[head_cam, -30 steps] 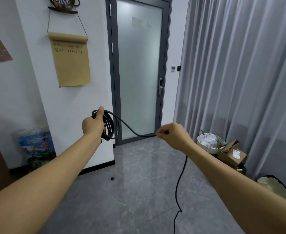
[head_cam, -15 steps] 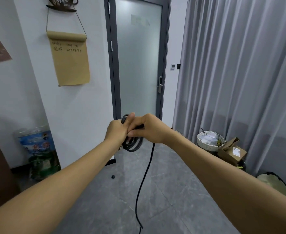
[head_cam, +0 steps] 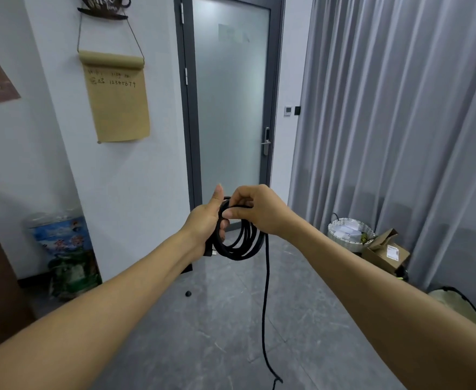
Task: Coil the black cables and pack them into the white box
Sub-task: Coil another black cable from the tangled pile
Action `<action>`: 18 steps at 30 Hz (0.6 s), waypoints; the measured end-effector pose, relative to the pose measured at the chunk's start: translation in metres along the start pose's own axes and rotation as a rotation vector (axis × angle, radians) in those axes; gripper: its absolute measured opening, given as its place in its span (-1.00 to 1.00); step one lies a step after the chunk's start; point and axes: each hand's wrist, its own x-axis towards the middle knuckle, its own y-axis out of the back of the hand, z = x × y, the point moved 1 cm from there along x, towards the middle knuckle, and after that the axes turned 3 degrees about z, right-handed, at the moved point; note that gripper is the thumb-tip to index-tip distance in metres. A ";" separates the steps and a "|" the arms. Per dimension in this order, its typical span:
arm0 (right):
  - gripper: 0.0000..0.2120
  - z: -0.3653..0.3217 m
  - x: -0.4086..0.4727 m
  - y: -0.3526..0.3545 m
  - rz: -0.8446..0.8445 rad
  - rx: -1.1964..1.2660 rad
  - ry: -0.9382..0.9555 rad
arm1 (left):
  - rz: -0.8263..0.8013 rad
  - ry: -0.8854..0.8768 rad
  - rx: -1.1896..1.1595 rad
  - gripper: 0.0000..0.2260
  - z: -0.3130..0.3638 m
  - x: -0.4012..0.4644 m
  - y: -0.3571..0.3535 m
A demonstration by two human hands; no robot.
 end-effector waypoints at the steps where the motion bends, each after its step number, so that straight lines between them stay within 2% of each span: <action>1: -0.88 0.000 0.000 0.001 -0.006 -0.003 0.003 | -0.021 0.018 -0.043 -0.45 0.001 -0.002 0.000; 5: -0.84 -0.002 -0.001 0.003 -0.021 -0.021 -0.038 | -0.120 0.057 -0.084 -0.52 0.002 -0.005 0.002; 8: -0.75 -0.003 0.003 0.006 0.032 -0.089 -0.092 | -0.192 0.067 -0.064 -0.62 0.001 -0.006 0.005; 12: -0.75 -0.001 0.007 0.005 0.062 -0.154 -0.126 | -0.215 0.069 -0.035 -0.67 0.000 -0.007 0.009; 18: -0.85 -0.003 0.003 0.003 -0.121 -0.048 -0.111 | -0.226 0.088 -0.076 -0.70 -0.003 -0.007 0.021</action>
